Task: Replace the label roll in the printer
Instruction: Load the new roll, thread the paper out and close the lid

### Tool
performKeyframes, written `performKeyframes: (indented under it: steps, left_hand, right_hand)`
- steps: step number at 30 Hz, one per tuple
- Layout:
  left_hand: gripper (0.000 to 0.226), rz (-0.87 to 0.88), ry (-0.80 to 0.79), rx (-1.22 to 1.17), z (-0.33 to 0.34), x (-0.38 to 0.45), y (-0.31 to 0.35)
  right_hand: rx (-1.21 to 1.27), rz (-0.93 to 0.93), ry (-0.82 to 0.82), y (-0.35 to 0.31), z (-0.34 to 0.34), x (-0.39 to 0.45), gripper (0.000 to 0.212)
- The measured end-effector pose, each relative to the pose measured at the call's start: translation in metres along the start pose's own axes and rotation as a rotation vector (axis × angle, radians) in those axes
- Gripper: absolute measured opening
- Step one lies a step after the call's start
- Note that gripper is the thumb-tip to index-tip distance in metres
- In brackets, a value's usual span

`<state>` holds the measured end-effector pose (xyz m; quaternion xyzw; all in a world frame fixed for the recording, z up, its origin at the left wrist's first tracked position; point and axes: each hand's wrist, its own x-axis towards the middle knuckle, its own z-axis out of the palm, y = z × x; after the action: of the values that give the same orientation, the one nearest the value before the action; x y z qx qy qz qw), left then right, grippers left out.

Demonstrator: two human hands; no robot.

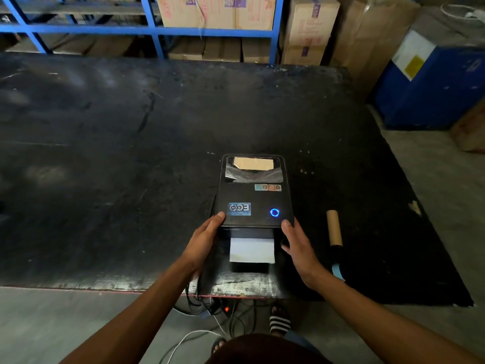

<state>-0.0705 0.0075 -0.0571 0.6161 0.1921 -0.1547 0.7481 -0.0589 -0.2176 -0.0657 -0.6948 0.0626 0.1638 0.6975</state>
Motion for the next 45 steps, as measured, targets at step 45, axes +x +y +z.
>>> performKeyframes:
  steps: [45]
  left_hand:
    - [0.031, 0.02, 0.062, -0.055, 0.0042, 0.0081, -0.0096]
  right_hand:
    - [-0.013, 0.011, 0.044, 0.0013, 0.008, -0.0047, 0.035]
